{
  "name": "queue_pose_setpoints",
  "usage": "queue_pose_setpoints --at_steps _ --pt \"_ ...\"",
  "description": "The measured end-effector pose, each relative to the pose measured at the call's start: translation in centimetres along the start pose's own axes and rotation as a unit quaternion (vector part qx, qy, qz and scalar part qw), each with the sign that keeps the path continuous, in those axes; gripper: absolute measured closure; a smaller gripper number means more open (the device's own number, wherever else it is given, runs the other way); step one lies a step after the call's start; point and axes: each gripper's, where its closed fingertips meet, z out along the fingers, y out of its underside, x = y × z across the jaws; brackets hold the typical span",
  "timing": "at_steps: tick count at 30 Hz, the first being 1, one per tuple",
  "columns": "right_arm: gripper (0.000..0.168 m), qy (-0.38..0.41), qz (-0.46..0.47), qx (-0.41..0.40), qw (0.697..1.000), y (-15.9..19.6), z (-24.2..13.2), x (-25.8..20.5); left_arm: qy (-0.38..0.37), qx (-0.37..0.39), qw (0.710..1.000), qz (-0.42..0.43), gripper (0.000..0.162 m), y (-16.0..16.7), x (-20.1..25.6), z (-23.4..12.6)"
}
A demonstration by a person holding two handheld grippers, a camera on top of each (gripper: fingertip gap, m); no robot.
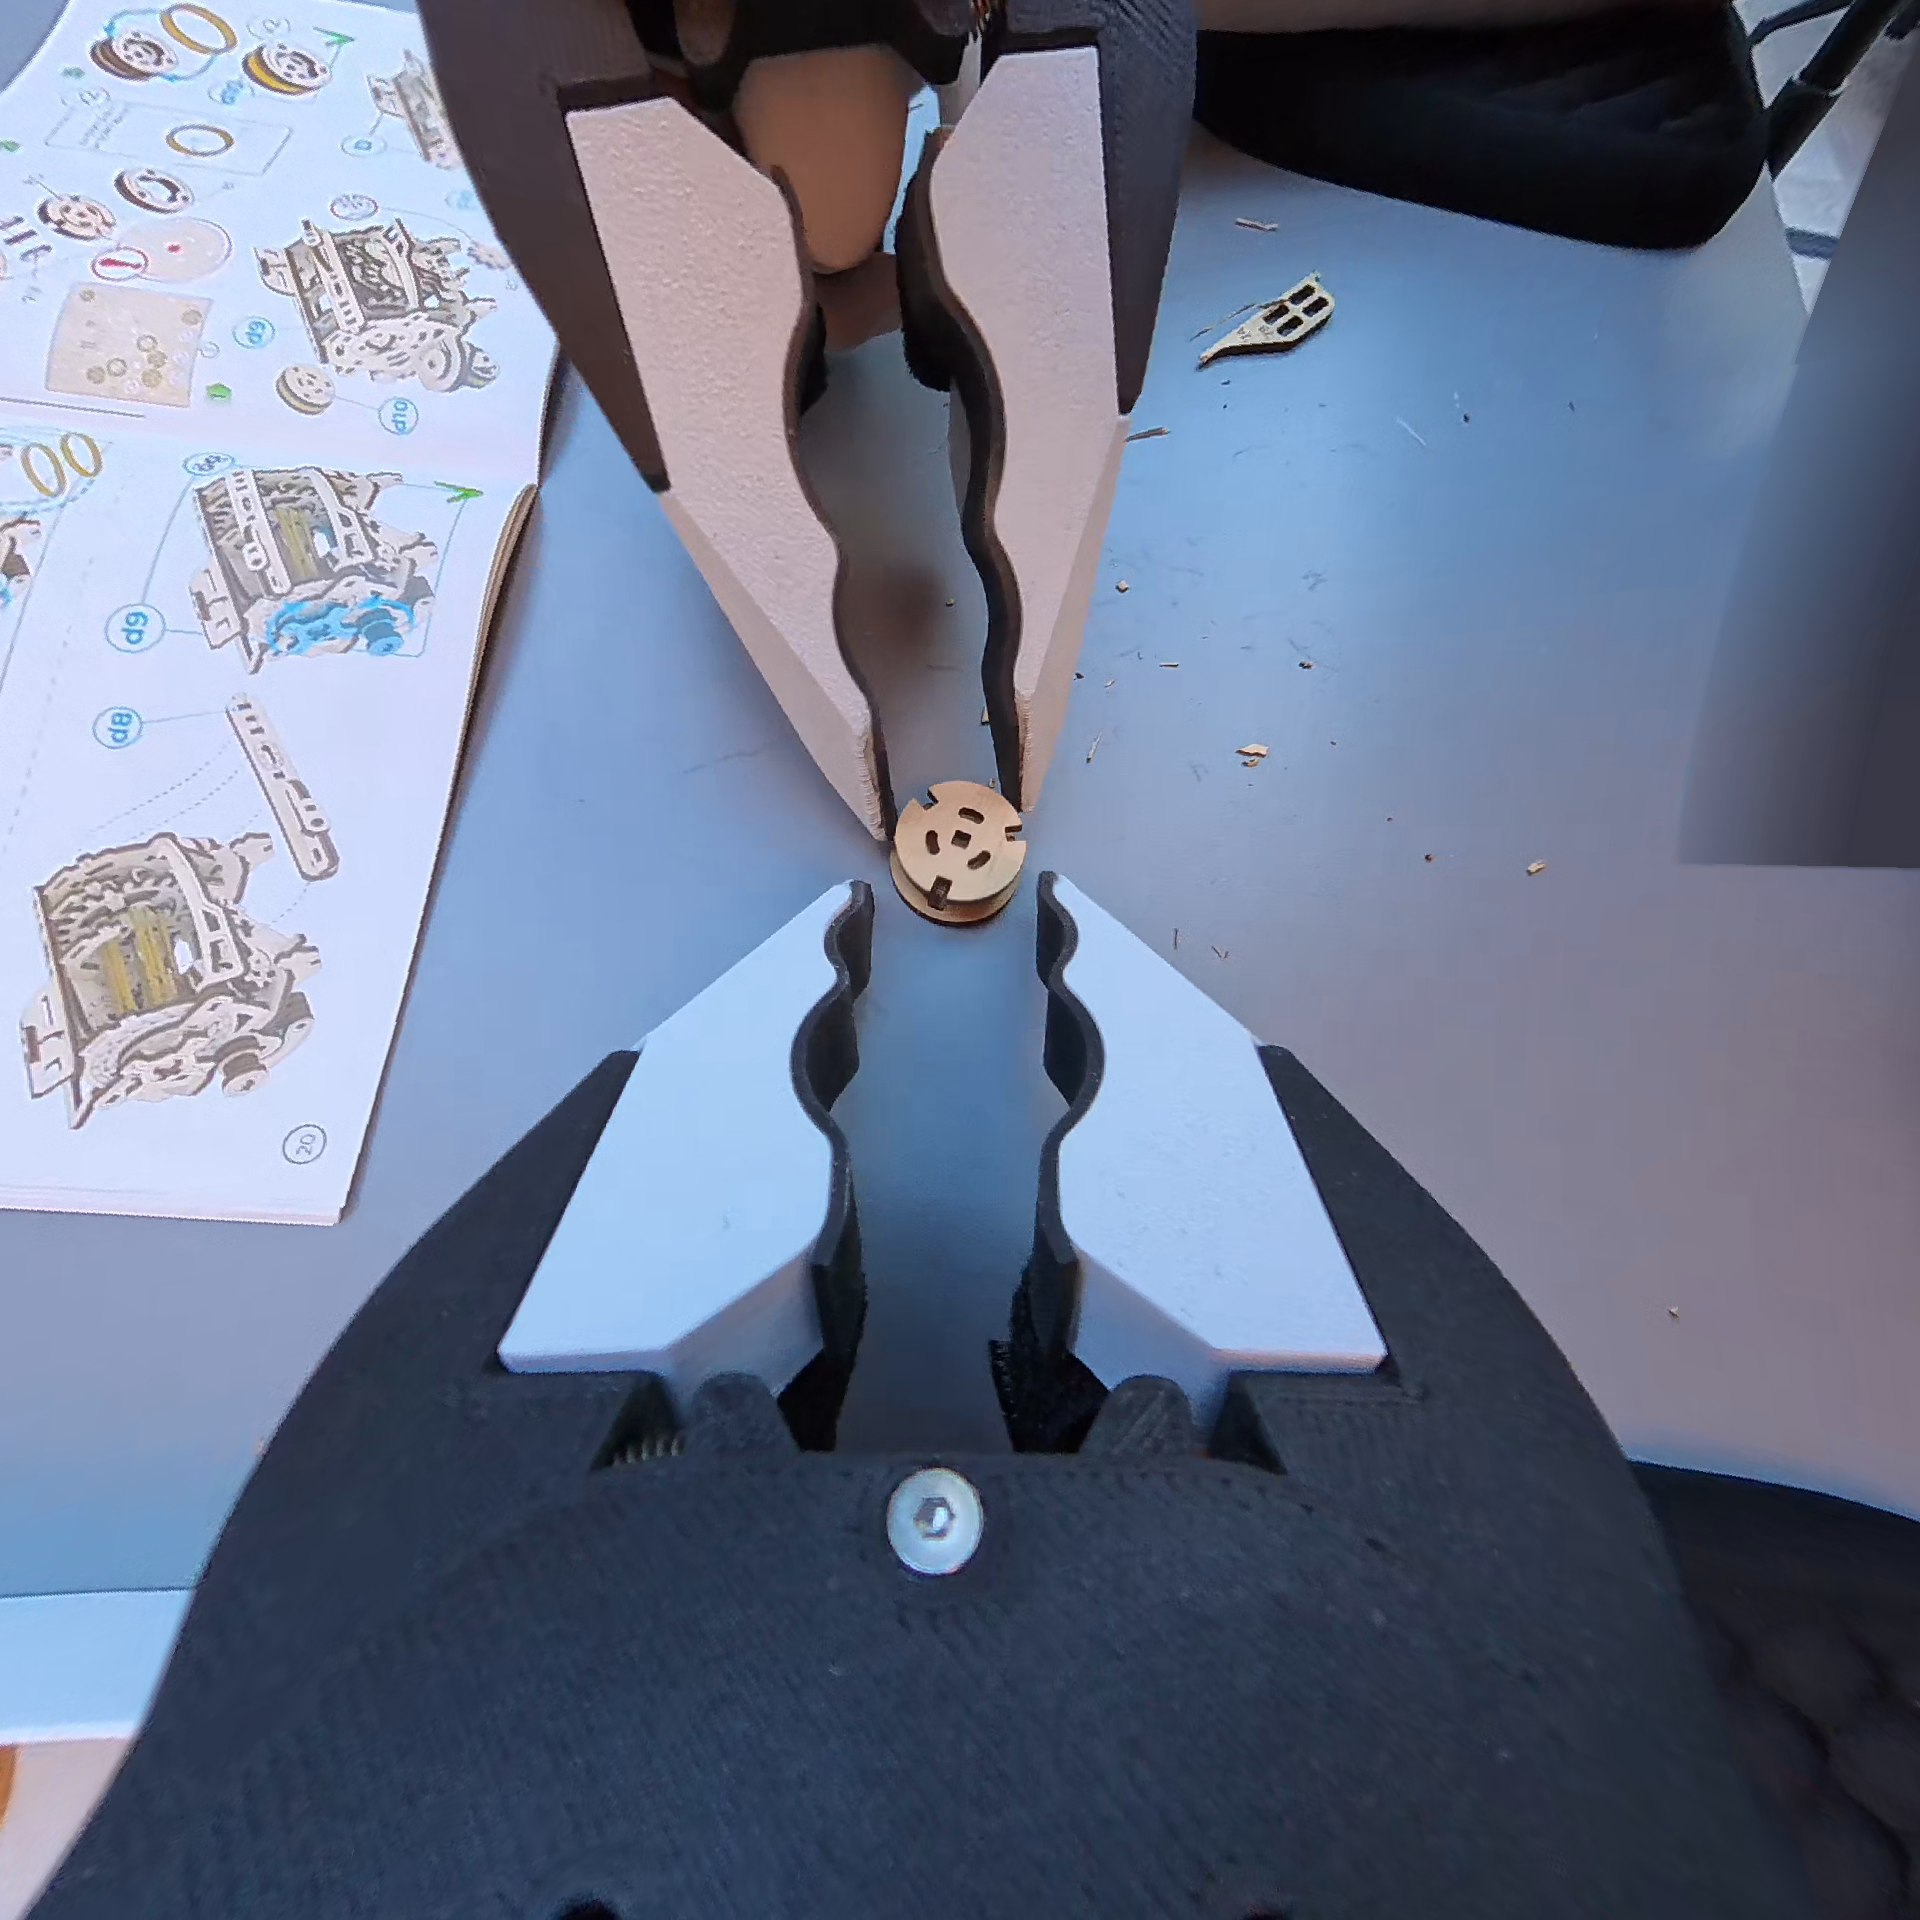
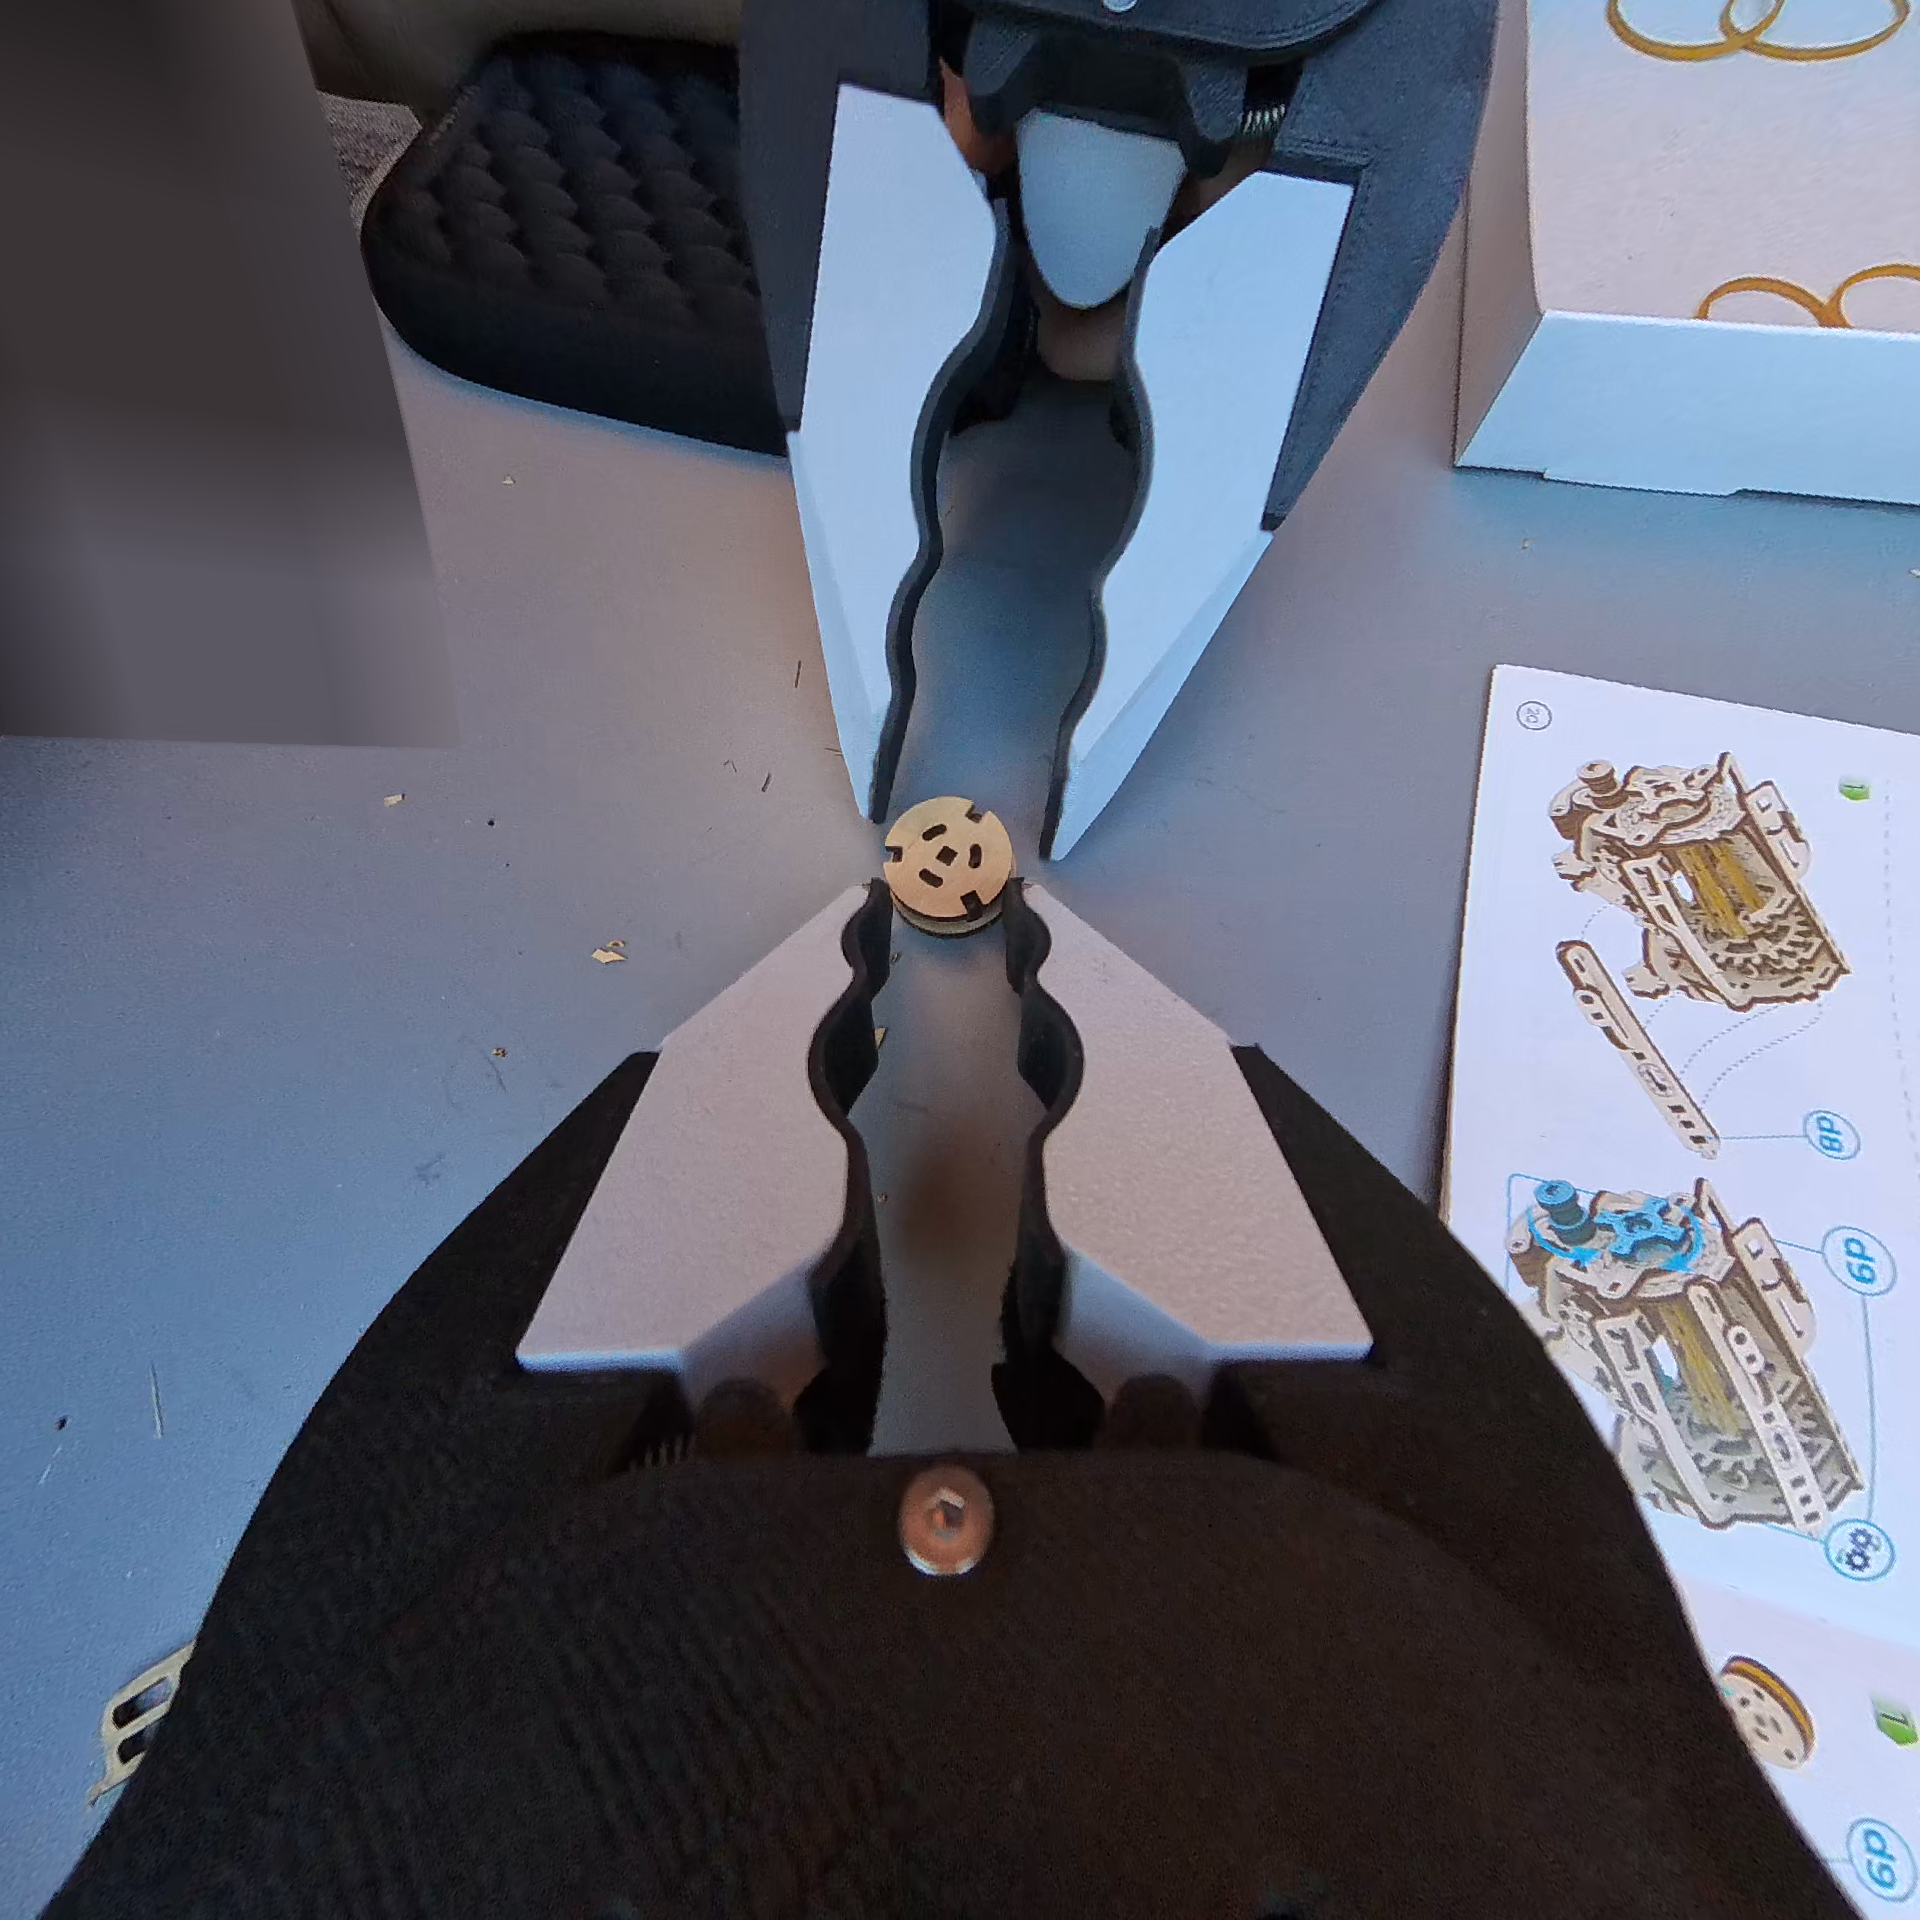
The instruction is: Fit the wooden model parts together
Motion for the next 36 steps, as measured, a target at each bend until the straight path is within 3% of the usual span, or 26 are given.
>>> queue_pose_setpoints --at_steps 19,26,36 --pt "0.142 0.012 0.009 0.01 1.0 0.09 -0.25 0.51 -0.005 0.0 1.0 -0.006 0.135 0.04 -0.17 -0.08" --pt "0.142 0.016 0.01 0.028 0.999 -0.29 -0.61 0.64 0.006 0.005 1.0 -0.025 0.129 0.02 -0.26 -0.27" --pt "0.147 0.018 0.001 0.023 1.0 -0.25 -0.29 0.62 -0.019 -0.004 1.0 0.02 0.139 0.06 -0.69 -0.02"
